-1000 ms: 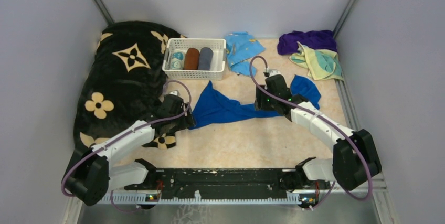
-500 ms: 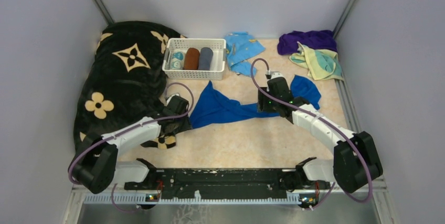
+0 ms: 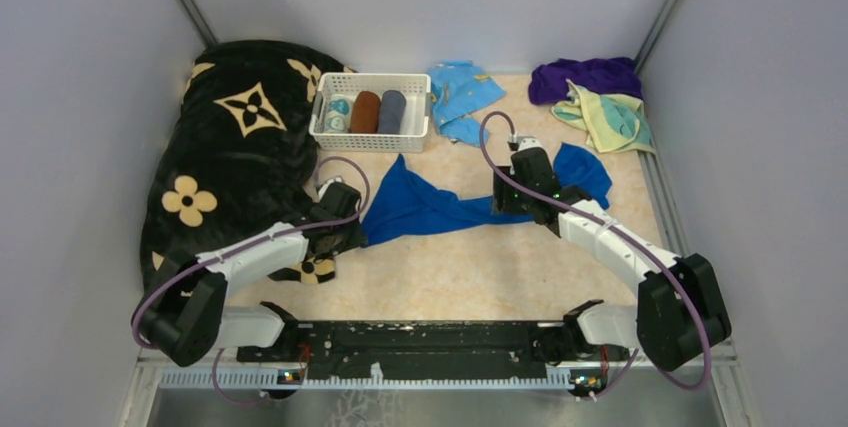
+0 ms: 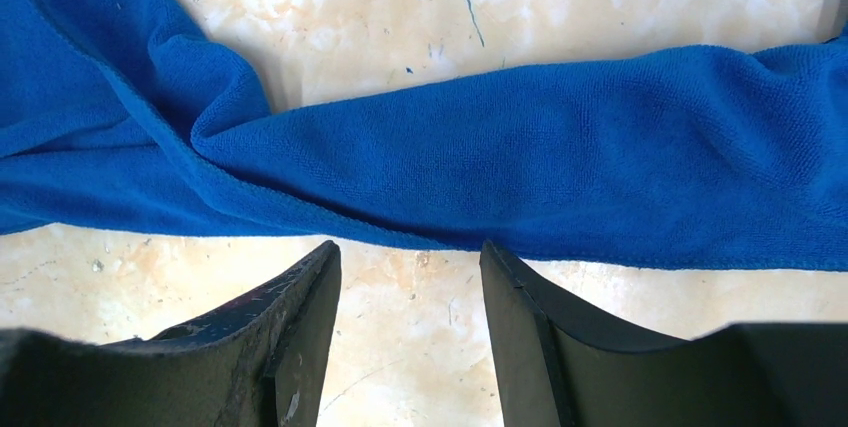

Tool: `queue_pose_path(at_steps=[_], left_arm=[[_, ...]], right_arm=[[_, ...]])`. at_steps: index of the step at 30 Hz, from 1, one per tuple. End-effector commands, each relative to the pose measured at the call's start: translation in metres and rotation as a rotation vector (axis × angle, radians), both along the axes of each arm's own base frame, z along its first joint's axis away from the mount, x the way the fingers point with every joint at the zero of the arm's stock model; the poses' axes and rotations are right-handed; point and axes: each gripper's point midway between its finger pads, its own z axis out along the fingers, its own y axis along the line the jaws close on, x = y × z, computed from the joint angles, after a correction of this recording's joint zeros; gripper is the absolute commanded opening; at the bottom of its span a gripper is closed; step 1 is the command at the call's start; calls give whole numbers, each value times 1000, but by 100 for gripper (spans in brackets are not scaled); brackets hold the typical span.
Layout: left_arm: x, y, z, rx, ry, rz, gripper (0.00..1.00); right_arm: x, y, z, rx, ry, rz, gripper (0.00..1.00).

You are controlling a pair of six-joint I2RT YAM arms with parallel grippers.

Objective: Roll the towels
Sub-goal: Flatten out the towel at the center of the board.

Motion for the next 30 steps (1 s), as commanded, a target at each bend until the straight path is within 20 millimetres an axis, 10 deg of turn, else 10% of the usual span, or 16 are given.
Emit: queue_pose_path(at_steps=[1,13,30], left_arm=[[-14,-1,-2,-21,34,-3,33],[-9,2,6,1,-8,-8,10],[2,30,91,98,-232,-48,0]], right_arm=[[10,-4,20,10,-79,-21,54],[17,-31,15,-8,-63,-152,56],[10,-189,-29,53,34,-866,52]])
